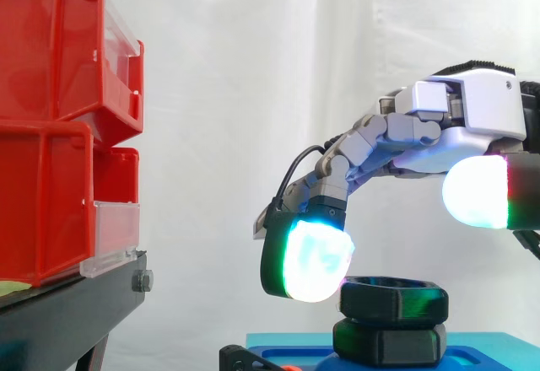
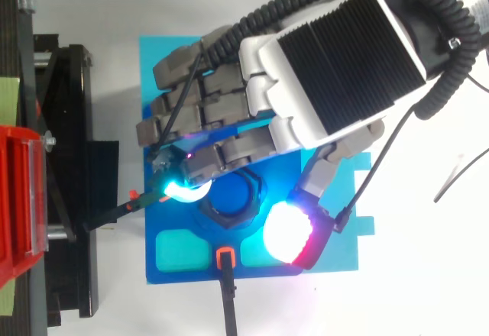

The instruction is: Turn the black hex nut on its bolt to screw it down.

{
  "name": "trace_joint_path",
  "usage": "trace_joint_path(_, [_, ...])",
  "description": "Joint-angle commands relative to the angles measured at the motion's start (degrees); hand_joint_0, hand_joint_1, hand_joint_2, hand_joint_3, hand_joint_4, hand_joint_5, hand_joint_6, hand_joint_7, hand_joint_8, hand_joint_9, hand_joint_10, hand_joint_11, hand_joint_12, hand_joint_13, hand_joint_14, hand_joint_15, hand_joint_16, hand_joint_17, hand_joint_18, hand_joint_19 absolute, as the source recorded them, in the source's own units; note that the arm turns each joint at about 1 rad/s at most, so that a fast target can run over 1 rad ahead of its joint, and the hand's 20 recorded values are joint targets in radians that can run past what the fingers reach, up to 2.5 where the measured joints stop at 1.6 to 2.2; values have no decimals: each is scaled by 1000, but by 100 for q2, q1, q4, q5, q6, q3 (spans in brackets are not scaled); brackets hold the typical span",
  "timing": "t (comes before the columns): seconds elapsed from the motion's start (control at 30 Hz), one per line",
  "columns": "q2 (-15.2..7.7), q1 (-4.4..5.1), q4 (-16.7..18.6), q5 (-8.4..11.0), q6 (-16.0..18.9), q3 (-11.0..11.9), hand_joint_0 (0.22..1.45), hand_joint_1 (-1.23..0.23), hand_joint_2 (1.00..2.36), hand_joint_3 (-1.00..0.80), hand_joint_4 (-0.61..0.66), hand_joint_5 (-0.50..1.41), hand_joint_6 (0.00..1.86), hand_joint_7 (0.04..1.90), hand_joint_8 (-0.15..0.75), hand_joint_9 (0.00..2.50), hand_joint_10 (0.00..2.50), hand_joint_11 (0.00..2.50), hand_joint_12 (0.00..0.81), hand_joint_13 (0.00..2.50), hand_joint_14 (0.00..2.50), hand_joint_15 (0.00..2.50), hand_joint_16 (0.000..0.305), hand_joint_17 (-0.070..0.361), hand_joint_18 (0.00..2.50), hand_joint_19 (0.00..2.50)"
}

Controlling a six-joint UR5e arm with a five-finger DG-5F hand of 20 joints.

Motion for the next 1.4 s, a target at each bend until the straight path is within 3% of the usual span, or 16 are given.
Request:
trace_joint_path(0.0, [-1,-80,-18,-90,0,1,512,-315,1000,-500,322,-214,862,568,305,477,9,330,364,662,9,271,48,108,544,327])
trace_joint_path(0.23, [8,-177,17,-266,9,1,511,-315,1000,-500,321,-214,861,569,304,478,7,332,366,662,8,267,48,109,543,334])
trace_joint_path(0.4, [8,-291,61,-318,18,1,511,-314,1000,-500,322,-214,861,569,304,478,7,331,366,662,9,267,48,109,544,335])
trace_joint_path(0.5, [8,-362,140,-450,26,45,511,-314,1000,-500,319,-214,861,564,308,483,8,340,366,664,9,270,48,109,546,333])
trace_joint_path(0.6, [8,-362,123,-494,70,141,511,-314,1000,-500,319,-214,861,562,306,482,8,340,366,663,9,270,48,109,547,334])
trace_joint_path(0.73, [-1,-282,158,-415,176,212,511,-313,1000,-500,318,-214,859,566,305,482,8,337,365,662,10,273,48,109,547,333])
trace_joint_path(0.87, [8,-151,158,7,185,212,511,-313,1000,-500,315,-214,857,569,305,483,9,336,364,662,9,270,49,109,543,338])
trace_joint_path(0.93, [8,-115,158,60,185,203,511,-312,1000,-500,314,-213,857,564,307,483,9,331,365,662,9,270,49,109,539,327])
trace_joint_path(1.17, [8,210,140,350,158,203,510,-312,1000,-500,316,-213,855,561,308,487,8,337,364,662,9,274,49,110,545,337])
trace_joint_path(1.2, [8,210,140,350,158,203,510,-312,1000,-500,318,-213,855,563,308,487,8,337,365,662,8,267,49,110,549,334])
trace_joint_path(1.37, [8,403,70,613,114,168,510,-311,1000,-500,319,-213,852,569,308,486,7,345,365,663,9,274,49,110,547,334])
